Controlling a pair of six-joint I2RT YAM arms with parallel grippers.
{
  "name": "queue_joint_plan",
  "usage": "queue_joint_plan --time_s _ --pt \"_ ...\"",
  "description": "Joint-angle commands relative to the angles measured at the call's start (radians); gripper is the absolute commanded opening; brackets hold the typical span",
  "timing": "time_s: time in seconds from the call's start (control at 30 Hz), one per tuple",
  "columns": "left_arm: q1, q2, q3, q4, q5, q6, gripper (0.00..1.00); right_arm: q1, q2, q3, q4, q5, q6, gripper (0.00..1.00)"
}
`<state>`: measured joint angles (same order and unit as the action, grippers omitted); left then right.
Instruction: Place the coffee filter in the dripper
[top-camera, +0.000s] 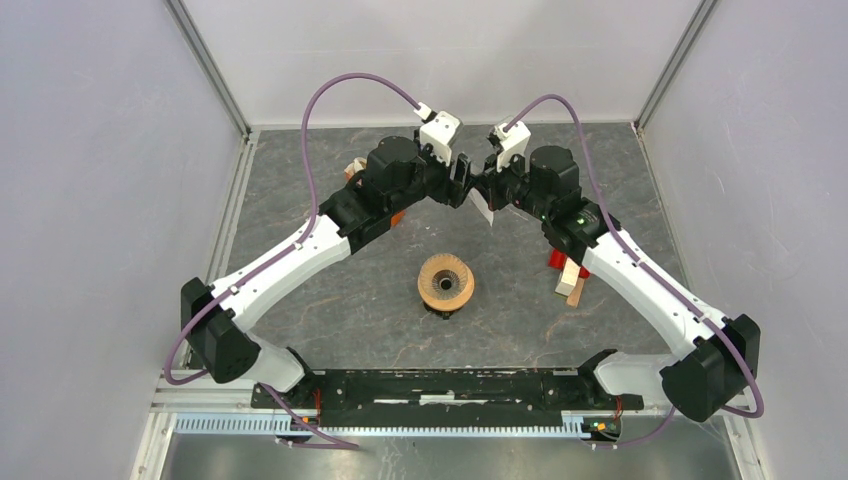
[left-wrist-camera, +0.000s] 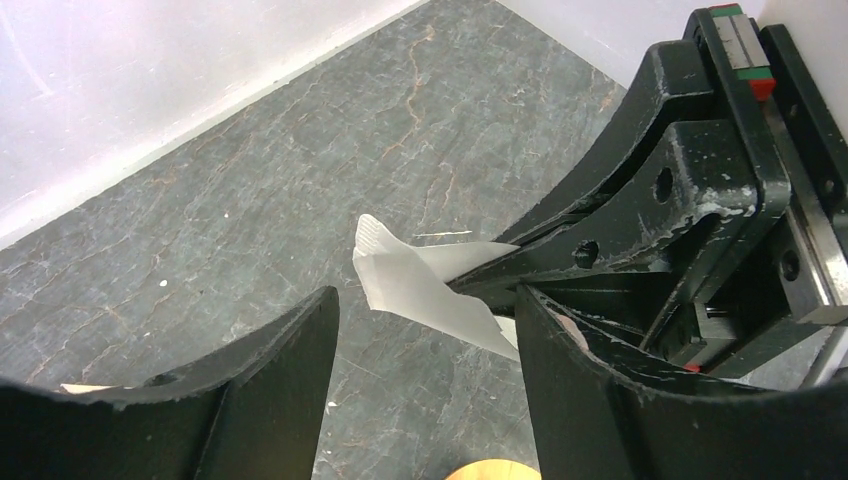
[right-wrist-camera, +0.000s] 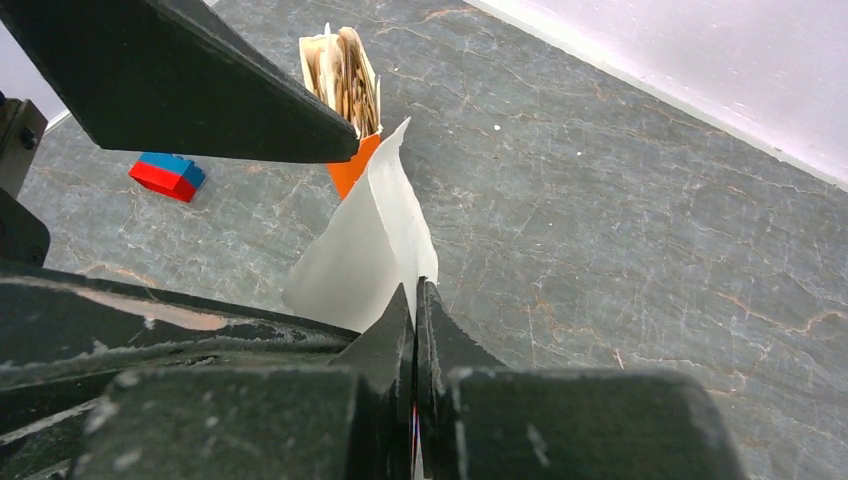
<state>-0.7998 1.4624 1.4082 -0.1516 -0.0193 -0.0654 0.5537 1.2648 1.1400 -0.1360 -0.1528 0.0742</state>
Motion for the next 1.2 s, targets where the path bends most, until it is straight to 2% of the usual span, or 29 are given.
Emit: queue_joint_plan --time_s 0.0,0.2,0.63,0.93,1.17 --pt "-0.003 -0.019 -0.003 0.027 -0.007 0.034 0.7 -0.005 -0.024 -0.002 0.033 0.004 0.004 0.0" --pt "-0.002 -0.027 -0.007 0.023 -0.029 0.101 0.62 -0.005 -0.028 -0.003 0.029 0.014 -0.011 0.0" --pt "-0.003 -0.039 -0.016 0.029 0.014 0.271 0.62 -0.004 -0.042 -0.015 0.045 -0.056 -0.023 0.0" --pt "0.032 -0.057 -0.032 0.016 0.205 0.371 0.63 -0.006 -0.063 -0.041 0.065 -0.129 -0.058 0.0" --pt "0.048 -0.072 -0.054 -0.008 0.252 0.439 0.63 -0.005 -0.081 -0.062 0.072 -0.158 -0.066 0.0"
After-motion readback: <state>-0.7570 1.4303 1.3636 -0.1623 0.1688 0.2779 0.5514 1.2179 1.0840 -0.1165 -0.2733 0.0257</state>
